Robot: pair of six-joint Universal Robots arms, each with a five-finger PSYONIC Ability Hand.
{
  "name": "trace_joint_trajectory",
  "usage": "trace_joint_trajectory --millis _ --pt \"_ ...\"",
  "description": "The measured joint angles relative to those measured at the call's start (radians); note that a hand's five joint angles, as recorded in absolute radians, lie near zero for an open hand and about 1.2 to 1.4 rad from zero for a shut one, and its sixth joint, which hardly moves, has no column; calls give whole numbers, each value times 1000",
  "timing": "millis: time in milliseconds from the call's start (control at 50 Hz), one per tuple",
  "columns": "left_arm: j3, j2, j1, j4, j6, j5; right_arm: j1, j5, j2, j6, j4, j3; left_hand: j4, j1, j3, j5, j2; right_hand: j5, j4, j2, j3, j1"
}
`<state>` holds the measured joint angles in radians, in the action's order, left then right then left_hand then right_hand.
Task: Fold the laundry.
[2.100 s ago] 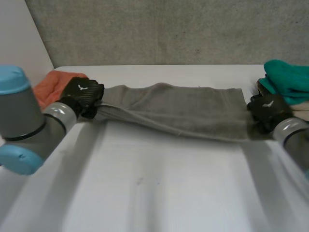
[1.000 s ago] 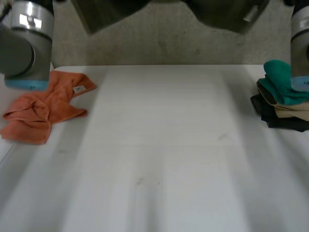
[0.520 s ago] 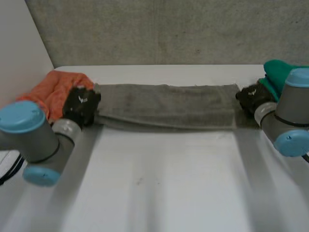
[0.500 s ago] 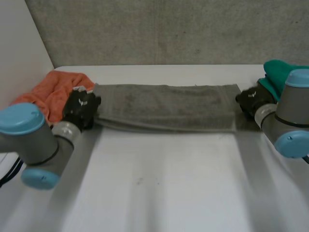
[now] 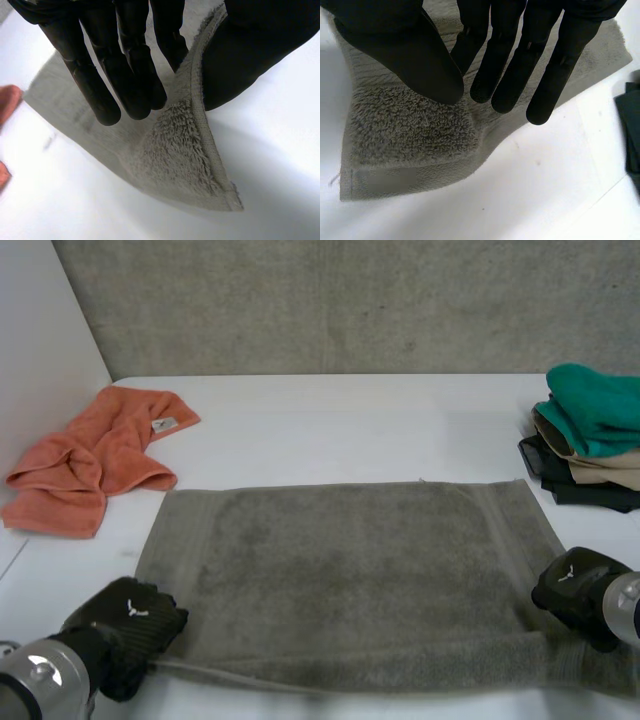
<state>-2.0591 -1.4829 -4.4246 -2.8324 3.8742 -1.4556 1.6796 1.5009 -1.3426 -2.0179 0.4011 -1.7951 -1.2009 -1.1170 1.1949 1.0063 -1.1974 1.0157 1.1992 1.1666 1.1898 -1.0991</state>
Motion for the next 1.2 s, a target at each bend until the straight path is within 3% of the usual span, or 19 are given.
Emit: trace_joint_trajectory --millis 340,540,580,600,660,680,700,760,840,920,1020,1200 --pt "399 -493 48 -519 -78 -38 82 65 378 -190 -425 370 -2 0 0 6 0 5 0 0 0 0" --pt "640 -771 106 -630 -79 -142 124 96 556 -174 -620 539 -2 0 0 9 0 4 -3 -2 -3 1" --pt "671 -800 109 -642 -76 -148 127 99 576 -173 -644 557 5 1 -6 4 6 -88 -97 -93 -92 42" --pt "694 -822 111 -655 -73 -151 129 104 589 -173 -663 570 94 52 -91 -78 92 -273 -299 -283 -294 215" --pt "733 -858 114 -690 -63 -149 133 131 605 -175 -699 587 484 458 -471 -461 479 -796 -781 -782 -777 723" --pt "736 -860 115 -694 -62 -149 134 134 605 -175 -702 588 484 458 -471 -461 479 -839 -828 -837 -823 764" --pt "747 -869 117 -712 -54 -147 137 153 604 -178 -712 590 641 616 -637 -621 647 -938 -946 -930 -940 856" --pt "755 -875 123 -737 -36 -144 143 185 582 -187 -718 579 787 696 -768 -768 775 -972 -990 -954 -981 872" --pt "750 -869 136 -752 -20 -140 144 199 530 -207 -699 543 823 696 -805 -804 808 -972 -994 -954 -983 872" --pt "739 -860 145 -752 -15 -140 140 164 464 -227 -641 498 824 696 -805 -804 808 -972 -994 -954 -983 872" --pt "698 -827 144 -746 -13 -138 103 26 363 -250 -486 454 824 696 -805 -804 808 -972 -994 -954 -983 872" --pt "656 -804 138 -742 -17 -138 24 -107 351 -255 -370 463 824 696 -805 -804 808 -972 -994 -954 -983 872"
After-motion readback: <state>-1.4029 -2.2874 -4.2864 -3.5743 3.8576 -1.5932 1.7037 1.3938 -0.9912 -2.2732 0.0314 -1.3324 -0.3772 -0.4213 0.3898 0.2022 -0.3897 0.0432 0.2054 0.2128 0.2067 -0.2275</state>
